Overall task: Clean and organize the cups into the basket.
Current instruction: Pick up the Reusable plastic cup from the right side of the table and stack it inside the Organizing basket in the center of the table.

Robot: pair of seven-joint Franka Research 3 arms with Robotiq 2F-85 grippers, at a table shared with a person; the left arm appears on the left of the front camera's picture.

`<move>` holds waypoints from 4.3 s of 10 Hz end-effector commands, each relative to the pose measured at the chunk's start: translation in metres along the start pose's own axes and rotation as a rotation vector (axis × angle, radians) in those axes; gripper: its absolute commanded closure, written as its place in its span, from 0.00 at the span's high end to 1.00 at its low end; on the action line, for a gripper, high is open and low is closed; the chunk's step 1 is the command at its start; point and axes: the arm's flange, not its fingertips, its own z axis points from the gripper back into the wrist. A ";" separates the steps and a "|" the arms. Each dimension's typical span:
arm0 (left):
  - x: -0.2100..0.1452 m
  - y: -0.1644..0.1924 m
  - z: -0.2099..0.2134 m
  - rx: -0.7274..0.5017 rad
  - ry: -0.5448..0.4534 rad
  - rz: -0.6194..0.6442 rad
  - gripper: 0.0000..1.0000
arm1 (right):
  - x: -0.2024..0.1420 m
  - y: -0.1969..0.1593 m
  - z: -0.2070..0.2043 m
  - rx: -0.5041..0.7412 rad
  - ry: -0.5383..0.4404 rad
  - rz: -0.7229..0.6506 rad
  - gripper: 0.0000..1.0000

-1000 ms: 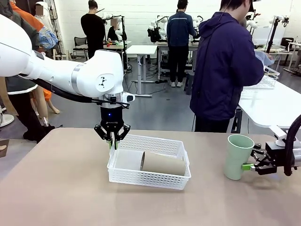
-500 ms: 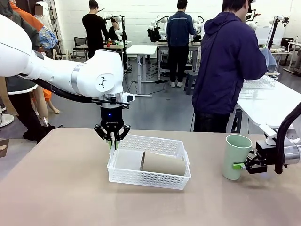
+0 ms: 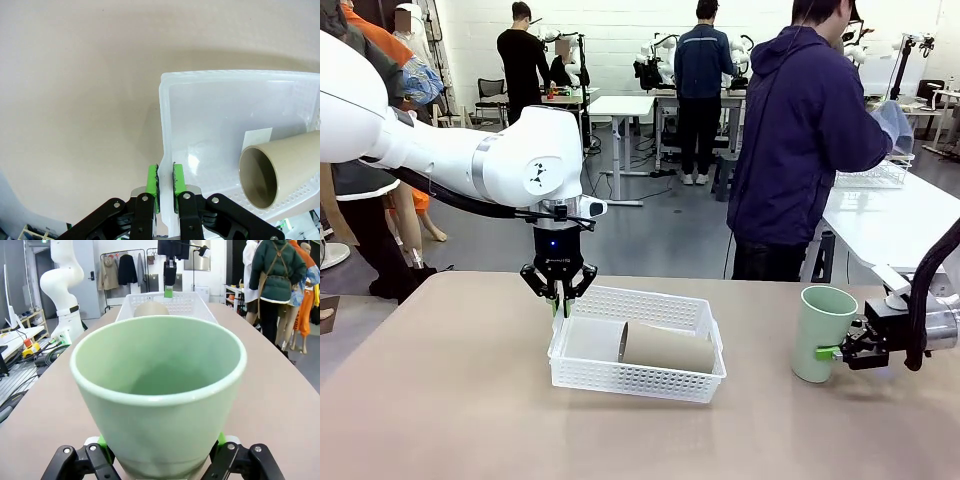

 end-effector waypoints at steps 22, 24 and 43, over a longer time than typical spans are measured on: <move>-0.001 -0.001 0.000 -0.001 -0.004 0.011 0.00 | 0.338 0.001 -0.217 0.245 0.812 -0.180 0.84; -0.001 -0.001 0.000 -0.001 -0.004 0.011 0.00 | 0.318 -0.018 -0.244 0.275 0.908 -0.164 0.84; -0.001 -0.001 0.000 -0.001 -0.004 0.011 0.00 | 0.194 -0.079 -0.318 0.343 0.823 0.030 0.84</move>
